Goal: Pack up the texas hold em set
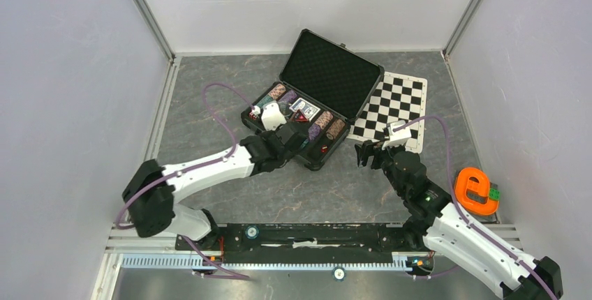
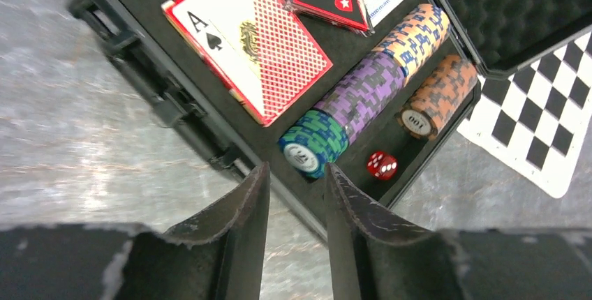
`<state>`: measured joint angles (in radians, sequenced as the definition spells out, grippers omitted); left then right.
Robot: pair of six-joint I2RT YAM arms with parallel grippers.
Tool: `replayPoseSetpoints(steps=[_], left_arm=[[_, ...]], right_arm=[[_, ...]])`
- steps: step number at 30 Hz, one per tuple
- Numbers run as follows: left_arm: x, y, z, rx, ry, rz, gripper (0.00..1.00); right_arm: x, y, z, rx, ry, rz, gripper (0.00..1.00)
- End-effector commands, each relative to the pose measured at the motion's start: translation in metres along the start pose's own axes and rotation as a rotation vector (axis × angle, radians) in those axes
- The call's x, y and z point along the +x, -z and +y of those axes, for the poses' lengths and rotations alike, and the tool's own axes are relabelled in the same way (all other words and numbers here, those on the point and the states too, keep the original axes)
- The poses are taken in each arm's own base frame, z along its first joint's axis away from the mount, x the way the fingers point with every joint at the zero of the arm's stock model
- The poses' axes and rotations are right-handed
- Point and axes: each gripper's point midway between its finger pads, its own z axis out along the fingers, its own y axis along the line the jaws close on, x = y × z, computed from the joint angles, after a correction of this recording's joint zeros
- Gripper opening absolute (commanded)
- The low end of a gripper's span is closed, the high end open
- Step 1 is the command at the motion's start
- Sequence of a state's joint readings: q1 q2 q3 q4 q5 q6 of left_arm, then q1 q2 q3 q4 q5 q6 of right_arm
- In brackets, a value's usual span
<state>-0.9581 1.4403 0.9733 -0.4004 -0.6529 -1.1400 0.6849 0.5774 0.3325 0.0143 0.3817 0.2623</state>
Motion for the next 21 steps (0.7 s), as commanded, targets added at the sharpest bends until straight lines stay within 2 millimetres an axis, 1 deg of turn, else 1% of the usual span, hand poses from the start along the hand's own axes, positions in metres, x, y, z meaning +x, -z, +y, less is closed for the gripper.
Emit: replayPoseSetpoints(steps=[1,2,3,5,7,10,13,15,17,19,21], left_arm=[[-0.038,0.042,0.017,-0.012,-0.229,-0.026,0.45],[-0.039,0.050,0.024,-0.022,-0.251,-0.006,0.64],[-0.037,0.057,0.034,-0.031,-0.276,0.021,0.75],[-0.029,0.070,0.052,-0.031,-0.303,0.076,0.90],[-0.019,0.083,0.068,-0.013,-0.311,0.138,0.99],[-0.001,0.098,0.089,0.007,-0.307,0.229,1.00],[0.021,0.108,0.108,-0.008,-0.332,0.342,1.00],[0.033,0.113,0.124,-0.053,-0.374,0.411,1.00],[0.040,0.115,0.139,-0.112,-0.405,0.452,1.00],[0.048,0.115,0.148,-0.147,-0.406,0.487,1.00],[0.060,0.115,0.149,-0.145,-0.395,0.531,1.00]], right_arm=[[-0.016,0.001,0.006,-0.025,-0.016,-0.045,0.86],[-0.016,0.001,0.006,-0.025,-0.016,-0.045,0.86],[-0.015,0.001,0.005,-0.024,-0.016,-0.046,0.86],[-0.016,0.001,0.007,-0.033,-0.017,-0.045,0.86],[-0.015,0.000,0.010,-0.050,-0.013,-0.042,0.86],[-0.014,0.000,0.017,-0.087,-0.001,-0.030,0.86],[-0.013,0.000,0.020,-0.105,0.003,-0.026,0.86],[-0.013,0.000,0.022,-0.116,0.004,-0.025,0.86],[-0.012,0.001,0.024,-0.129,0.007,-0.021,0.86],[-0.012,0.002,0.025,-0.136,0.009,-0.018,0.86],[-0.011,0.002,0.025,-0.137,0.012,-0.013,0.86]])
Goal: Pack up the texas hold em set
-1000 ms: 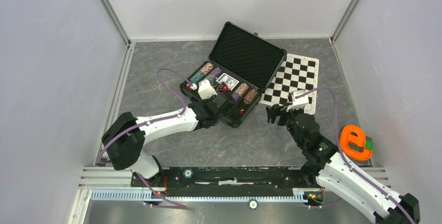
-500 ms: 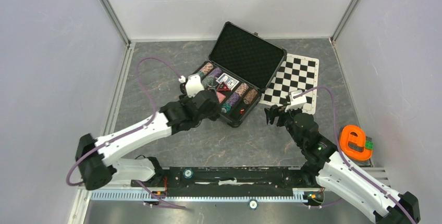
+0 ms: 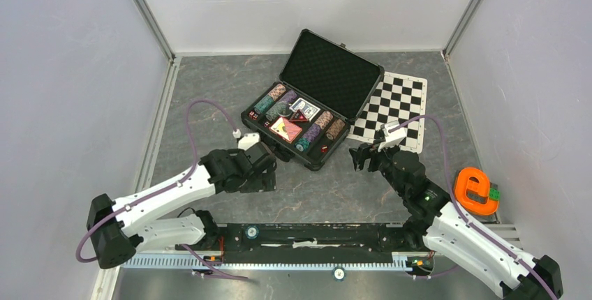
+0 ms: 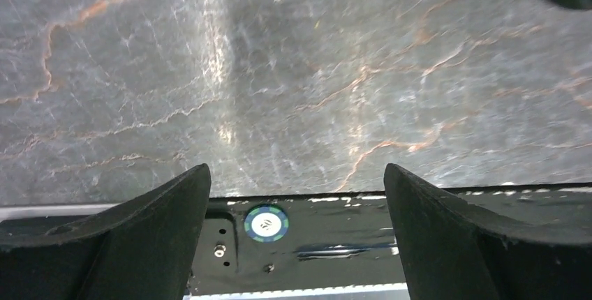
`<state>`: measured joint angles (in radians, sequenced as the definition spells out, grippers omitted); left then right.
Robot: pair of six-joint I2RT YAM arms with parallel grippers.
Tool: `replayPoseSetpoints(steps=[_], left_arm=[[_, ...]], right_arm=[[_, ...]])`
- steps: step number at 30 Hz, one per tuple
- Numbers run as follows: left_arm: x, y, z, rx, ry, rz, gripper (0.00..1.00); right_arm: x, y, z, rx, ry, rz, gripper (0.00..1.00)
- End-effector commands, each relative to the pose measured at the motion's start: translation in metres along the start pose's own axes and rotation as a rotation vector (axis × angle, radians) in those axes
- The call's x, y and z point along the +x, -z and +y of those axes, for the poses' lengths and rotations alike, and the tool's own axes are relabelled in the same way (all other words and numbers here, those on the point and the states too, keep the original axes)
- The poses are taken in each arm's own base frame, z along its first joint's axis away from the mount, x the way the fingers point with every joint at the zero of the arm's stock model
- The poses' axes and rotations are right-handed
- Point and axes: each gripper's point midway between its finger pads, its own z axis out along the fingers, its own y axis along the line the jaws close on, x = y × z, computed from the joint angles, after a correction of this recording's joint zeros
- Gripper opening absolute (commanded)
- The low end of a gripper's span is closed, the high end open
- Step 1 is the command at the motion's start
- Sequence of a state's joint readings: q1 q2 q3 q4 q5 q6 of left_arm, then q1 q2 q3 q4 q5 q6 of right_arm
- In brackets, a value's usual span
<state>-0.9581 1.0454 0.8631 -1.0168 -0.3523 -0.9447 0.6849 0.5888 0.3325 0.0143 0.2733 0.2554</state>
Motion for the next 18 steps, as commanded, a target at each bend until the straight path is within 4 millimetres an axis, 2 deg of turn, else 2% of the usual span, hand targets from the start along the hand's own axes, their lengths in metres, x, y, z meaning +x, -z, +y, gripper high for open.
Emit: replayPoseSetpoints(steps=[1,5,7,11,13,16,18], left_arm=[[0.036,-0.006,0.009,-0.024,-0.041,0.150,0.99],[0.059,-0.017,0.009,-0.014,-0.012,0.237,0.88],[0.074,-0.019,0.005,0.016,0.011,0.294,0.87],[0.096,-0.011,0.013,0.018,0.059,0.384,0.87],[0.104,-0.005,0.022,-0.002,0.059,0.415,0.81],[0.120,0.003,0.022,0.020,0.049,0.510,0.71],[0.129,0.004,0.024,0.016,0.039,0.557,0.70]], right_arm=[[-0.017,0.002,0.006,-0.034,0.006,-0.046,0.86],[-0.017,0.003,0.007,-0.038,0.009,-0.042,0.86],[-0.015,0.003,0.008,-0.044,0.009,-0.040,0.86],[-0.014,0.002,0.008,-0.046,0.012,-0.034,0.86],[-0.014,0.002,0.009,-0.049,0.010,-0.036,0.86],[-0.014,0.001,0.010,-0.056,0.005,-0.039,0.86],[-0.014,0.001,0.012,-0.064,0.005,-0.039,0.86]])
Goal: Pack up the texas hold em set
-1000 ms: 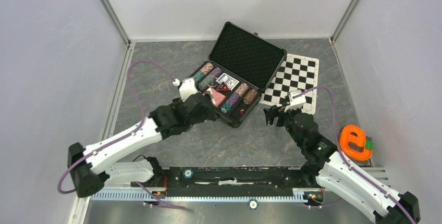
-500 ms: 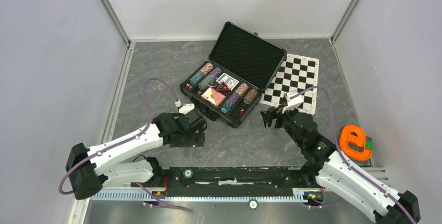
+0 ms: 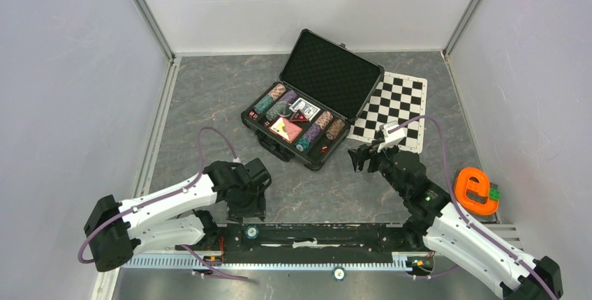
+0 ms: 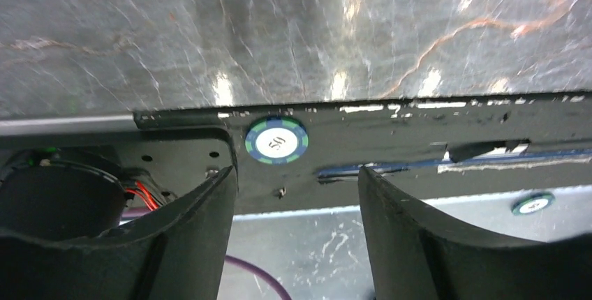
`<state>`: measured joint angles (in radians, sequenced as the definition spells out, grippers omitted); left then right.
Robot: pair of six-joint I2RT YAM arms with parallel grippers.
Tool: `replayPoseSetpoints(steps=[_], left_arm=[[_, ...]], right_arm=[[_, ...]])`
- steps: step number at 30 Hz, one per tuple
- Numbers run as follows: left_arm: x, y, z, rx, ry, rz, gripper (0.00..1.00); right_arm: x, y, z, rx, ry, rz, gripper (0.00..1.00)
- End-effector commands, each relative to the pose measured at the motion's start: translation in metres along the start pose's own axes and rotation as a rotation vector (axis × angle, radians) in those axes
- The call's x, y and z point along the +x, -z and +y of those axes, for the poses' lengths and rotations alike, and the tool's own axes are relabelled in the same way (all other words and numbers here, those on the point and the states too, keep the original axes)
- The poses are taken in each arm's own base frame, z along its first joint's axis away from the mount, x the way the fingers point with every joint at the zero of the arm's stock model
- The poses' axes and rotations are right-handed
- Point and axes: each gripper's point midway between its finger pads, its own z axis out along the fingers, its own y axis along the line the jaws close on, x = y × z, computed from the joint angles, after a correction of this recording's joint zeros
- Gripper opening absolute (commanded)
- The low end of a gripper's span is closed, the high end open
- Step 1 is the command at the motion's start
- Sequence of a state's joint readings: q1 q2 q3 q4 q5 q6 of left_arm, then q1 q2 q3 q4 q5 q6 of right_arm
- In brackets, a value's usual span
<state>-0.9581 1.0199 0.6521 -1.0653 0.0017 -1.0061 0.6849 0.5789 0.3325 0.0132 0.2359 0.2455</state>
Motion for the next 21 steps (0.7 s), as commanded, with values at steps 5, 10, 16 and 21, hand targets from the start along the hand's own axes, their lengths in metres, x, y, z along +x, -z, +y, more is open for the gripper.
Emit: replayPoseSetpoints(steps=[5,10,16,21], left_arm=[[0.034,-0.012,0.012,-0.047,0.002,0.168,0.70],[0.025,-0.024,0.009,-0.039,-0.014,0.123,0.65],[0.034,-0.041,0.005,-0.029,-0.020,0.160,0.50],[0.037,-0.047,0.011,-0.061,-0.010,0.163,0.53]], right_arm=[[-0.013,-0.001,0.007,-0.031,-0.003,-0.037,0.86],[-0.014,-0.001,0.007,-0.034,-0.002,-0.038,0.86],[-0.013,-0.002,0.008,-0.035,0.001,-0.030,0.86],[-0.012,-0.002,0.007,-0.031,0.001,-0.028,0.86]])
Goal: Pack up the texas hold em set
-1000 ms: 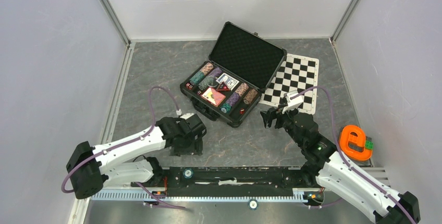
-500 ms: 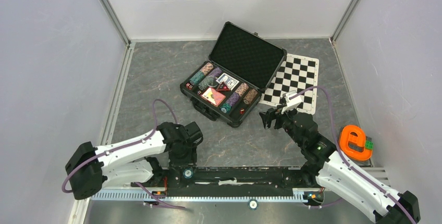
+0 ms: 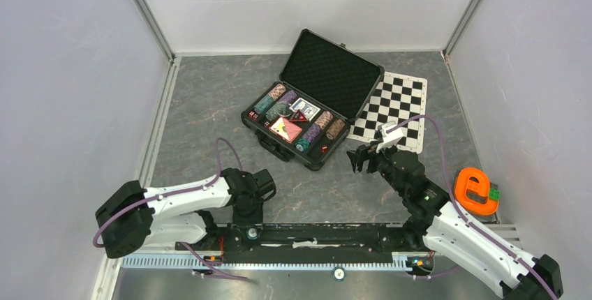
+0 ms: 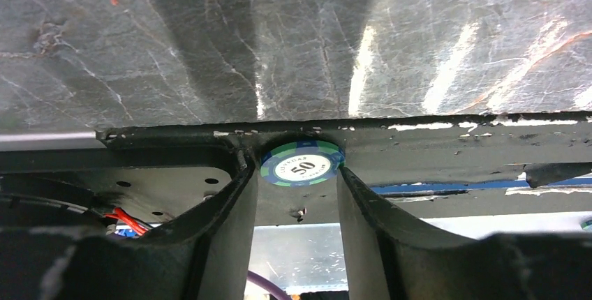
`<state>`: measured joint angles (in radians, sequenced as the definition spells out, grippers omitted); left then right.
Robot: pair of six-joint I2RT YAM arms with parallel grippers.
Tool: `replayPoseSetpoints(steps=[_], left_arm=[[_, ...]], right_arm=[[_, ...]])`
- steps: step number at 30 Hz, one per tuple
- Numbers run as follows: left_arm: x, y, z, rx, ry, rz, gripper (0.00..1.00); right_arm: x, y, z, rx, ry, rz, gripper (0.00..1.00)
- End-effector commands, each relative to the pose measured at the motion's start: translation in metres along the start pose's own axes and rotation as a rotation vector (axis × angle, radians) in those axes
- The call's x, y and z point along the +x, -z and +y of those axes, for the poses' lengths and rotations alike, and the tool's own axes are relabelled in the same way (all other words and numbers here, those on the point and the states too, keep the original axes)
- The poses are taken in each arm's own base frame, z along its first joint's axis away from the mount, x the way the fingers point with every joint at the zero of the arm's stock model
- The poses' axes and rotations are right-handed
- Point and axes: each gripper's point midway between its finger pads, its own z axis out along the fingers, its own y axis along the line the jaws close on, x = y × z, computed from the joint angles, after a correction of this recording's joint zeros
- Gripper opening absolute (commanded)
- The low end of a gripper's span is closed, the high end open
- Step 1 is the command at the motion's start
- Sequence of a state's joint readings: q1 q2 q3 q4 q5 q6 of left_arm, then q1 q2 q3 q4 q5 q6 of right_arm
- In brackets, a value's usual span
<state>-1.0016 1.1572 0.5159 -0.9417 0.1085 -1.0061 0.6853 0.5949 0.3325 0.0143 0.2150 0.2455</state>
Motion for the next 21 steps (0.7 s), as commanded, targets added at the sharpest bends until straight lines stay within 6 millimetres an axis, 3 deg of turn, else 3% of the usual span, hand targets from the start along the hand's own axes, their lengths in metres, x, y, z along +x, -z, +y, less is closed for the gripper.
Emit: replayPoseSetpoints(steps=[1,7,12,14,18,21], left_arm=[[-0.002,-0.008,-0.002,0.006,0.028,-0.016,0.53],[-0.011,-0.012,-0.010,0.014,0.035,-0.060,0.48],[-0.019,-0.011,-0.023,0.064,0.037,-0.097,0.36],[-0.022,-0.009,-0.026,0.071,0.035,-0.107,0.39],[-0.025,-0.005,-0.031,0.075,0.021,-0.127,0.61],[-0.024,-0.004,-0.028,0.031,0.005,-0.135,0.64]], right_arm=[[-0.016,-0.001,0.003,-0.013,-0.002,-0.047,0.86],[-0.017,0.000,0.004,-0.014,-0.001,-0.048,0.86],[-0.017,0.000,0.002,-0.008,0.002,-0.046,0.86],[-0.017,0.000,0.002,-0.007,0.001,-0.046,0.86],[-0.017,0.000,0.003,-0.008,0.001,-0.043,0.86],[-0.016,0.000,0.003,-0.008,0.000,-0.041,0.86]])
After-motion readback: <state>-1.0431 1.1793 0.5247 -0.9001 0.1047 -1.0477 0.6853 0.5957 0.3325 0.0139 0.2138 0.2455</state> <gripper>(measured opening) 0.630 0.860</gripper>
